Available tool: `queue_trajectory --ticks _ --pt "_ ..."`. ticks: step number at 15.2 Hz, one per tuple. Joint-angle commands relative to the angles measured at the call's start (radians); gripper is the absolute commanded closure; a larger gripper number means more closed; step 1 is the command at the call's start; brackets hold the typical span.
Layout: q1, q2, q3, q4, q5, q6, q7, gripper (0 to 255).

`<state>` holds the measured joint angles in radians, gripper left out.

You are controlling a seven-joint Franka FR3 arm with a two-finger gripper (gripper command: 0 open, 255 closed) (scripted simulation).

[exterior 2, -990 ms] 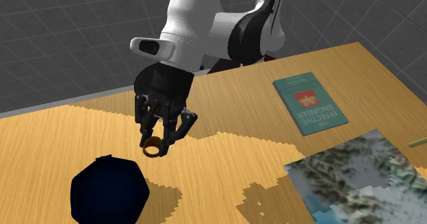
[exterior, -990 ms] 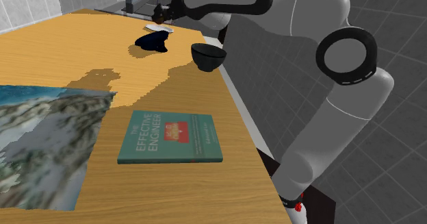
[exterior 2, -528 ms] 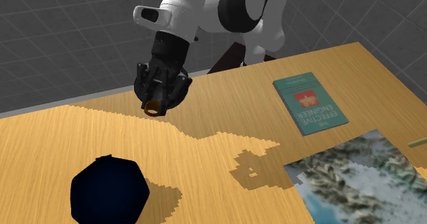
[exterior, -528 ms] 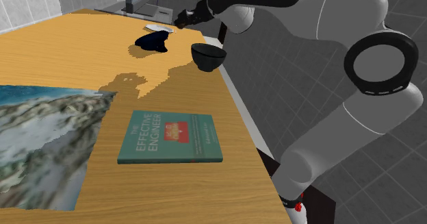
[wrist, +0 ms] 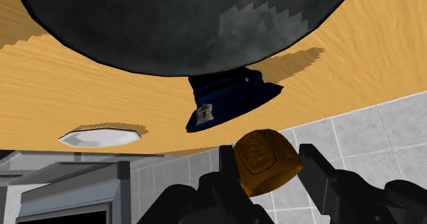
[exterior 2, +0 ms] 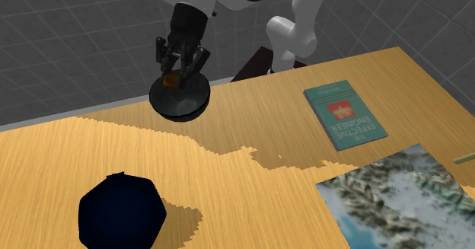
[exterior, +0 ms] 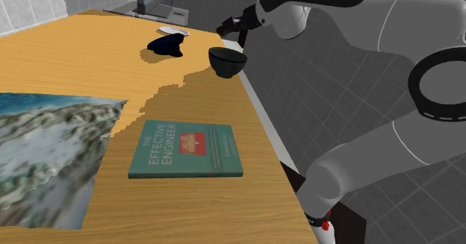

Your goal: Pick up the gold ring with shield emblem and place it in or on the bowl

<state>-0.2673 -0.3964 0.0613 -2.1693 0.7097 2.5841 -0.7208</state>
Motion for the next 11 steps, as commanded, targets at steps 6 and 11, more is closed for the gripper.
queue_trajectory --ticks 6,11 --pt "0.008 -0.072 -0.084 -0.100 0.055 -0.020 -0.120 255" --pt "0.034 -0.066 -0.095 -0.153 0.104 0.033 -0.180 255"
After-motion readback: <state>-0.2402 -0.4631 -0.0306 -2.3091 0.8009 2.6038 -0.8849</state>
